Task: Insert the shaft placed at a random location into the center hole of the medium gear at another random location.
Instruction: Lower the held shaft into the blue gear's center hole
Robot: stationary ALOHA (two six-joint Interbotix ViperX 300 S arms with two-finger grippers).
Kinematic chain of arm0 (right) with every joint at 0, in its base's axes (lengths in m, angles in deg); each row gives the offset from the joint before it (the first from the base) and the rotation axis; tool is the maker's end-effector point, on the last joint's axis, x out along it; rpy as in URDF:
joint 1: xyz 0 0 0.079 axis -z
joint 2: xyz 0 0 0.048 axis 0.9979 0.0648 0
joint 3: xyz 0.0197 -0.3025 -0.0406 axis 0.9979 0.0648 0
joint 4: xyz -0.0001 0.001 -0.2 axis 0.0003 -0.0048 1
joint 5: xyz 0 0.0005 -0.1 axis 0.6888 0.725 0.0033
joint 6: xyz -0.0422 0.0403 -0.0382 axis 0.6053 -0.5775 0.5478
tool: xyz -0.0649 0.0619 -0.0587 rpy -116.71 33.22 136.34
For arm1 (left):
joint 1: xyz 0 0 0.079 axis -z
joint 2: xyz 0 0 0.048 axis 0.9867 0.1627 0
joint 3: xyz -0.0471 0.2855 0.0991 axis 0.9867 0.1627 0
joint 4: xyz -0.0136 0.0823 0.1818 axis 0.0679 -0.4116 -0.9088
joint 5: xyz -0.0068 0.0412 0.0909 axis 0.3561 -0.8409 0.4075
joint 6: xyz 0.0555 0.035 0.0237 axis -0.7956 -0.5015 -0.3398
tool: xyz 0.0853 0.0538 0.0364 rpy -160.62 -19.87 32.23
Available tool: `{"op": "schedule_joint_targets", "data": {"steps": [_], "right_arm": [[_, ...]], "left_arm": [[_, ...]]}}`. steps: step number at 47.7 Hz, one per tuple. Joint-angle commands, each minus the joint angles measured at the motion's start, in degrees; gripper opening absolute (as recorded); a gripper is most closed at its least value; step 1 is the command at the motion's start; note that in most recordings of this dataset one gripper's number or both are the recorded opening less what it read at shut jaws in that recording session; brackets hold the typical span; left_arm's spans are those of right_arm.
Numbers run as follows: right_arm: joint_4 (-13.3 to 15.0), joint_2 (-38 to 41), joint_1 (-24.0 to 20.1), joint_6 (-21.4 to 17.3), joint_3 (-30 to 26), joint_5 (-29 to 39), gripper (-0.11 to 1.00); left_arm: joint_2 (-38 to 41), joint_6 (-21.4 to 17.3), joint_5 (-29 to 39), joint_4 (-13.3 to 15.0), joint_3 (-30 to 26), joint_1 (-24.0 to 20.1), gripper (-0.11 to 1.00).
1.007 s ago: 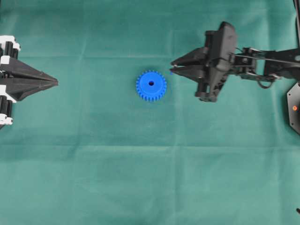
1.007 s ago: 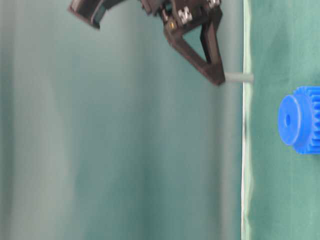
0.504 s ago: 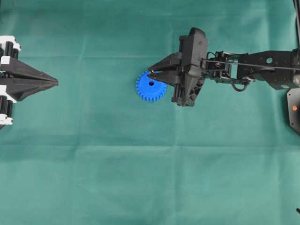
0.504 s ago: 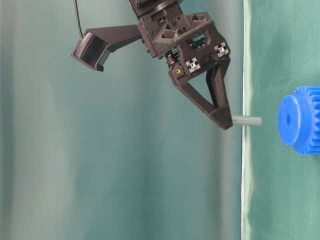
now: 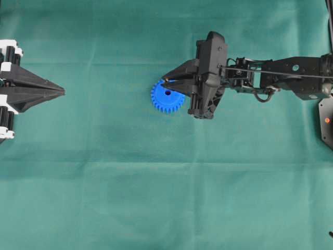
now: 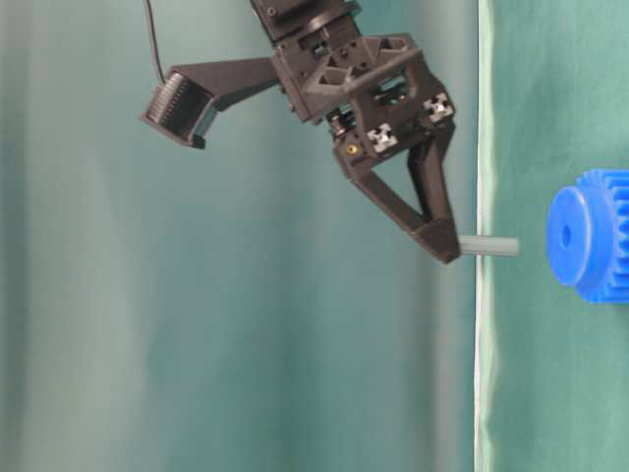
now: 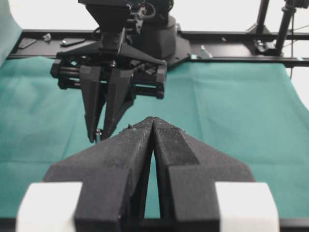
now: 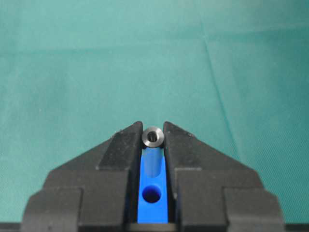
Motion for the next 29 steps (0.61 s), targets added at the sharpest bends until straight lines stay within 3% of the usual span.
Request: {"op": "schedule_joint_targets", "data": {"steps": [1, 29], "right_arm": [[-0.18, 0.35, -0.09, 0.53, -0.79, -0.79, 0.14], [-0.35, 4.31, -0.09, 0.18, -0.7, -2.02, 0.14]], "left_arm": [[0.44, 0.0, -0.53, -0.09, -1.05, 0.09, 0.0], [0.44, 0.0, -0.62, -0.09, -1.05, 0.09, 0.0]]}}
